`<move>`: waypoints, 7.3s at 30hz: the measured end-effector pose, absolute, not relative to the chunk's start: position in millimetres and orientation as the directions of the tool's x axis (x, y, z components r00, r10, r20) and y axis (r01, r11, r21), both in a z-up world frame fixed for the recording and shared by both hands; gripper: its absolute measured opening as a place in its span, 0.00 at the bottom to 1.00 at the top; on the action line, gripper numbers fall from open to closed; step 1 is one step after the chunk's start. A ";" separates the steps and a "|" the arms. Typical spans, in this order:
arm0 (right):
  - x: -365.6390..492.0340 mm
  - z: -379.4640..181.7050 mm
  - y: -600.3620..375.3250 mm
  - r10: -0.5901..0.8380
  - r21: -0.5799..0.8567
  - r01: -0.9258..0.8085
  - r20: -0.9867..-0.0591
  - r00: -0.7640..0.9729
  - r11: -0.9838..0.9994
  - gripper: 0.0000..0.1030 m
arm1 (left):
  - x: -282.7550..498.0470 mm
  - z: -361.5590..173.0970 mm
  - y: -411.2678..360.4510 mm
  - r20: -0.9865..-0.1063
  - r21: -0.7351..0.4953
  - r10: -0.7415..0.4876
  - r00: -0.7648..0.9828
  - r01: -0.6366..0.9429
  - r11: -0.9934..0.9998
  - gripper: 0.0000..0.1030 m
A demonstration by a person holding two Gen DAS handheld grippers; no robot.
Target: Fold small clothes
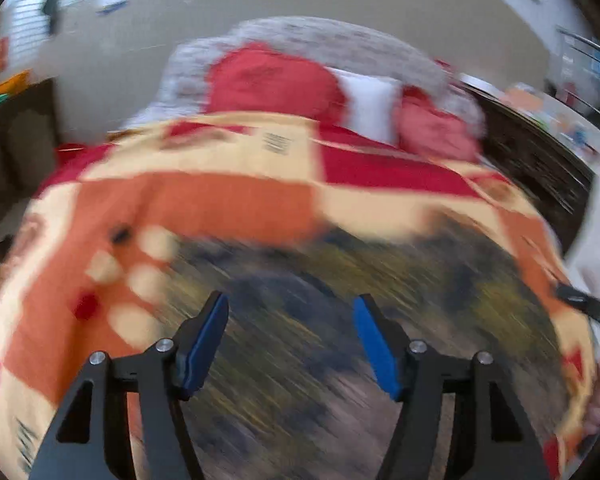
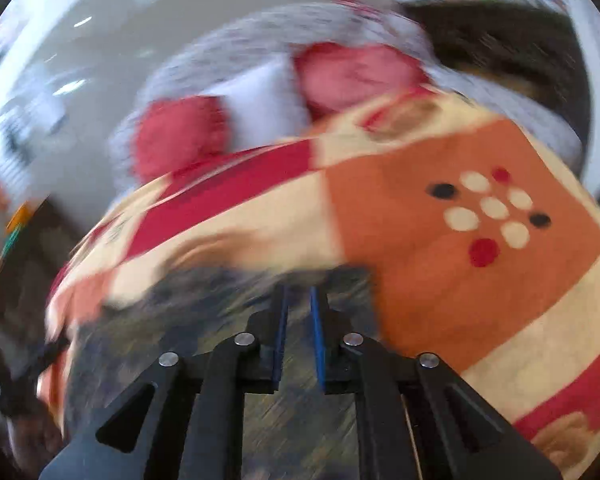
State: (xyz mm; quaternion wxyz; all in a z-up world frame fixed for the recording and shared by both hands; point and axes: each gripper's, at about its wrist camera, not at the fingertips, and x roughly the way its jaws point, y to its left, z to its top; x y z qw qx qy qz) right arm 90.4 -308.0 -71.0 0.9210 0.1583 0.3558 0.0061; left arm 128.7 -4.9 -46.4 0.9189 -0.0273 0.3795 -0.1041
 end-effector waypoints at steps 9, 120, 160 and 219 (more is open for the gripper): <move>60.4 -146.9 -252.5 0.075 0.137 0.036 -0.728 0.681 0.990 0.32 | 106.4 -116.8 -65.8 -0.784 -0.037 -0.159 0.600 0.210 0.977 0.71; 194.1 -43.3 -325.5 0.401 0.320 -0.274 -0.854 0.330 0.907 0.20 | -39.3 -37.5 -247.3 -0.591 -0.126 -0.553 0.587 0.610 0.782 0.07; 38.7 -58.0 -327.7 0.261 0.230 -0.135 -0.709 0.655 0.964 0.30 | 106.0 -21.4 -168.0 -0.681 -0.204 -0.392 0.618 0.354 0.913 0.11; -21.3 -111.2 -354.5 0.075 0.383 0.188 -0.577 0.813 0.904 0.40 | 161.3 -91.9 34.9 -0.765 -0.460 -0.471 0.439 0.137 0.877 0.17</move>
